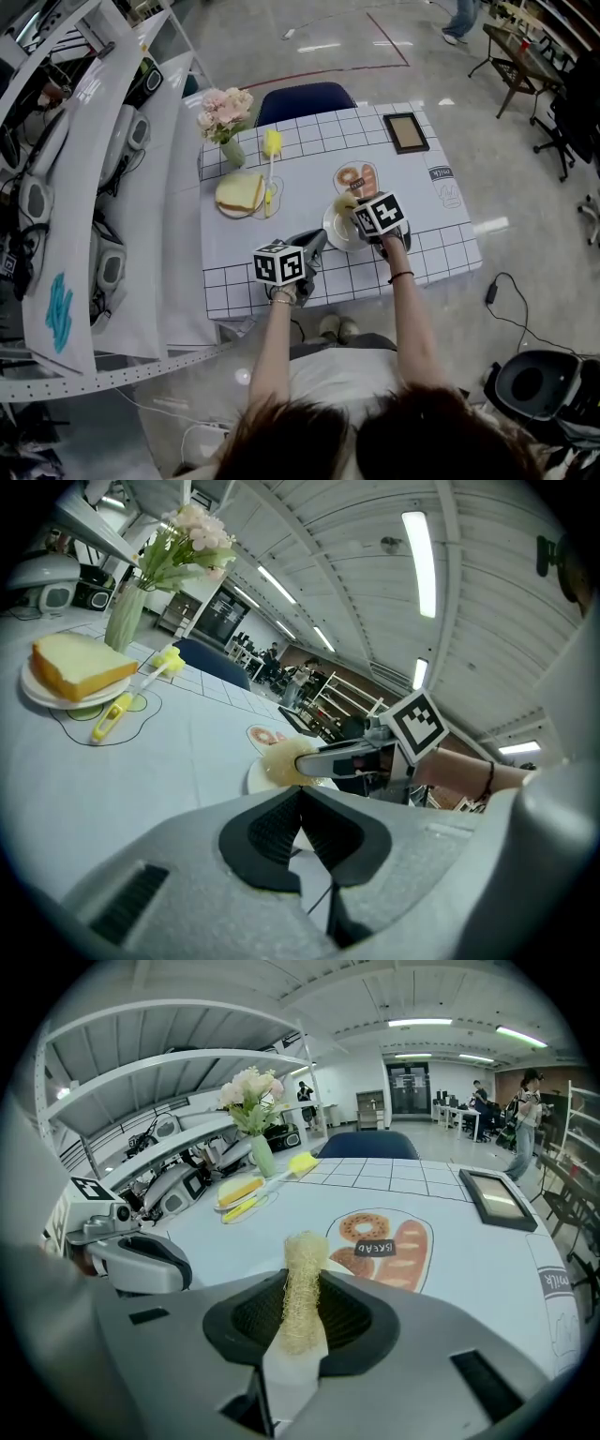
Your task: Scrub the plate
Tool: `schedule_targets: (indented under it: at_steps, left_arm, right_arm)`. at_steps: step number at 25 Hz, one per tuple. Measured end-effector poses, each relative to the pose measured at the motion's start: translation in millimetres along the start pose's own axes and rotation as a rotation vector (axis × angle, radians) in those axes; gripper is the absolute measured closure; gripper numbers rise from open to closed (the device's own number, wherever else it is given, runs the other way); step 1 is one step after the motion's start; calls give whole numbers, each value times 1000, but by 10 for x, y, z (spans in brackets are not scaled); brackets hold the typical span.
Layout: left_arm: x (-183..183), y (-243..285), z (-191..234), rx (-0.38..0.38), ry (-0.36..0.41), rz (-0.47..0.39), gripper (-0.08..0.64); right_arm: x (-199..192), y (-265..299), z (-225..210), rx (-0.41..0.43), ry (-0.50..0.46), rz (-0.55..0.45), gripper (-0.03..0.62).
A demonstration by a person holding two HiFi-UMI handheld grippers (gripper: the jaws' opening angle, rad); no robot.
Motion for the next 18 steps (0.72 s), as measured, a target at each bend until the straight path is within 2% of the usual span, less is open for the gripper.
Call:
schedule_targets:
  at_steps: [18]
  left_arm:
    - [20, 104, -71, -27, 8, 9, 549]
  right_arm:
    - [-44, -177, -183, -63, 21, 4, 508]
Point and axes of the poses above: the fingertips, and each gripper's own axes: y forward along the fingers, z to its left, x out of its top, the point moved 6 cm from there along -y, backward along the fingers, and after that the axes turned 2 degrees about y, right-handed, at the moved point
